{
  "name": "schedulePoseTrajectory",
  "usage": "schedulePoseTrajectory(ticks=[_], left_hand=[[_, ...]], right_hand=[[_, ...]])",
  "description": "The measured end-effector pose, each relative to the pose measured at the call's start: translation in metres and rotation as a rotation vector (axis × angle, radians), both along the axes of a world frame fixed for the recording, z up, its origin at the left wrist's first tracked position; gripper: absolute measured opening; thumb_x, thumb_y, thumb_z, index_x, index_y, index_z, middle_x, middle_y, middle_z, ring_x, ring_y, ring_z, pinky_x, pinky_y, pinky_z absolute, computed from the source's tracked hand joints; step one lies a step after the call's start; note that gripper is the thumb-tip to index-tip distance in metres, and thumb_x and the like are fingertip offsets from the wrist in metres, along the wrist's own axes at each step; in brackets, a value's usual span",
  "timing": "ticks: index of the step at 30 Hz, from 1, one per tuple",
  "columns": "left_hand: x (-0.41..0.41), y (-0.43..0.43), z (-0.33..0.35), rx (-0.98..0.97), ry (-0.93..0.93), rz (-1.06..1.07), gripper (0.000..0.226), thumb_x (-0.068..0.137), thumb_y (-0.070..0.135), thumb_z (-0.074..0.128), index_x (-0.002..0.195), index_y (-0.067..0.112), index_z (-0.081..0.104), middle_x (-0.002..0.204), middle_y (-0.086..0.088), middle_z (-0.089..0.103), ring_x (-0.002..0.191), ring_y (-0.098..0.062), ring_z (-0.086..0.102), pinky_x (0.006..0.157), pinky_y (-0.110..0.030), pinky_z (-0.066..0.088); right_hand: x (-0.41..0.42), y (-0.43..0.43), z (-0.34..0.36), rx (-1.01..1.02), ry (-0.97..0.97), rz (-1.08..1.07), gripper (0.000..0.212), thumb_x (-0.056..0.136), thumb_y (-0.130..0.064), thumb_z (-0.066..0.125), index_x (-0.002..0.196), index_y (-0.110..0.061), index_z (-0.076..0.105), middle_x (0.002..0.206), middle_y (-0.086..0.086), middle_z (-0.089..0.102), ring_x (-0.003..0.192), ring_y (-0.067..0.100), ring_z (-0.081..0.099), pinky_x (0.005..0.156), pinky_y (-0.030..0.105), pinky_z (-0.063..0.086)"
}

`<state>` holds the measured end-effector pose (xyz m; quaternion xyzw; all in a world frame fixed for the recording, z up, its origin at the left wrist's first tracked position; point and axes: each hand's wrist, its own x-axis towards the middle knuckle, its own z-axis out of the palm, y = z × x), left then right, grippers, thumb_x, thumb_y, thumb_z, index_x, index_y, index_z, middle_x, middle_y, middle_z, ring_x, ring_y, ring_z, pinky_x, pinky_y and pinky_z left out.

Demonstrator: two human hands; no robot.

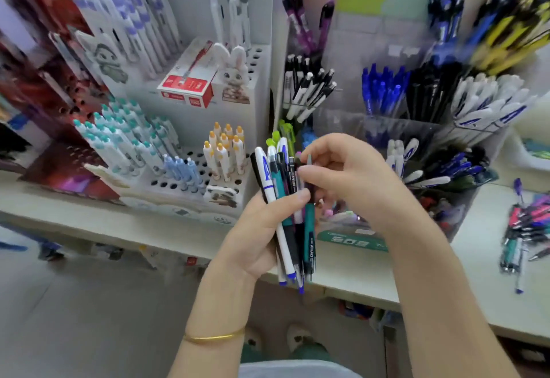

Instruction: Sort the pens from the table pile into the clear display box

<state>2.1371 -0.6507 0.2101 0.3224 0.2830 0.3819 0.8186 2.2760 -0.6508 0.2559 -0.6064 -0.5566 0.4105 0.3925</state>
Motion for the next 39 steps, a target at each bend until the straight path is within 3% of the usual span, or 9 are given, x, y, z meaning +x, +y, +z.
schedulePoseTrajectory(ticks=[7,11,14,18,20,25,31,35,39], left_hand=[[-0.009,0.021,-0.01,-0.188,-0.079,0.007,0.027,0.072,0.022,0.064,0.092,0.005,0.067,0.071,-0.008,0.065,0.061,-0.019,0.064,0.06,-0.029,0.058],[0.001,0.024,-0.017,-0.278,-0.223,0.086,0.038,0.073,0.034,0.065,0.097,0.004,0.068,0.078,-0.007,0.063,0.065,-0.018,0.062,0.063,-0.032,0.058],[0.007,0.022,-0.016,-0.289,-0.223,0.132,0.037,0.072,0.04,0.06,0.086,0.007,0.069,0.066,-0.006,0.063,0.058,-0.018,0.063,0.053,-0.031,0.056],[0.015,0.02,-0.015,-0.249,-0.233,0.209,0.04,0.074,0.041,0.056,0.096,0.008,0.063,0.074,-0.002,0.067,0.066,-0.014,0.066,0.061,-0.029,0.057],[0.02,0.017,-0.012,-0.219,-0.194,0.247,0.039,0.074,0.035,0.058,0.1,0.006,0.062,0.079,-0.003,0.067,0.069,-0.014,0.067,0.061,-0.029,0.058],[0.031,0.011,-0.008,-0.072,-0.084,0.304,0.038,0.074,0.02,0.072,0.105,0.003,0.059,0.077,-0.003,0.068,0.075,-0.015,0.068,0.076,-0.038,0.059],[0.032,0.01,-0.015,0.02,0.044,0.361,0.023,0.086,0.002,0.064,0.107,0.001,0.058,0.089,-0.012,0.063,0.087,-0.024,0.064,0.077,-0.036,0.057],[0.028,0.012,-0.017,0.087,0.101,0.372,0.021,0.082,0.009,0.071,0.103,0.01,0.065,0.09,-0.005,0.072,0.092,-0.022,0.07,0.076,-0.034,0.055],[0.02,0.007,-0.02,0.219,0.182,0.389,0.033,0.078,0.013,0.077,0.109,0.009,0.065,0.091,-0.001,0.074,0.092,-0.018,0.071,0.076,-0.031,0.055]], right_hand=[[0.01,-0.022,-0.002,0.242,0.421,-0.599,0.021,0.094,-0.001,0.051,0.079,-0.014,0.043,0.069,0.005,0.048,0.048,0.011,0.054,0.044,0.023,0.047],[-0.002,-0.037,-0.017,0.263,0.532,-0.691,0.025,0.094,0.001,0.051,0.077,-0.013,0.039,0.057,-0.004,0.054,0.045,0.013,0.056,0.044,0.026,0.046],[-0.009,-0.043,-0.024,0.267,0.643,-0.712,0.025,0.093,0.002,0.053,0.076,-0.012,0.039,0.073,0.006,0.053,0.051,0.016,0.057,0.047,0.026,0.049],[-0.014,-0.047,-0.03,0.307,0.708,-0.718,0.028,0.091,0.006,0.053,0.075,-0.011,0.038,0.08,0.01,0.054,0.056,0.019,0.062,0.054,0.024,0.053],[-0.017,-0.049,-0.033,0.29,0.599,-0.653,0.031,0.089,0.007,0.056,0.073,-0.011,0.036,0.078,0.009,0.059,0.063,0.023,0.066,0.059,0.026,0.054],[-0.024,-0.051,-0.04,0.293,-0.066,-0.427,0.025,0.083,0.004,0.064,0.083,-0.02,0.057,0.084,-0.012,0.062,0.081,0.01,0.062,0.071,0.02,0.049],[-0.016,-0.045,-0.037,0.277,-0.275,-0.313,0.026,0.084,0.0,0.06,0.093,-0.022,0.069,0.089,-0.017,0.064,0.085,0.006,0.06,0.073,0.026,0.05],[-0.026,-0.035,-0.028,0.348,-0.598,-0.387,0.011,0.085,-0.028,0.053,0.085,-0.026,0.064,0.074,-0.014,0.061,0.078,0.01,0.052,0.062,0.038,0.048],[-0.027,-0.026,-0.013,0.435,-0.298,-0.26,0.02,0.086,-0.021,0.058,0.104,-0.024,0.064,0.084,-0.01,0.055,0.079,0.012,0.055,0.067,0.028,0.048]])
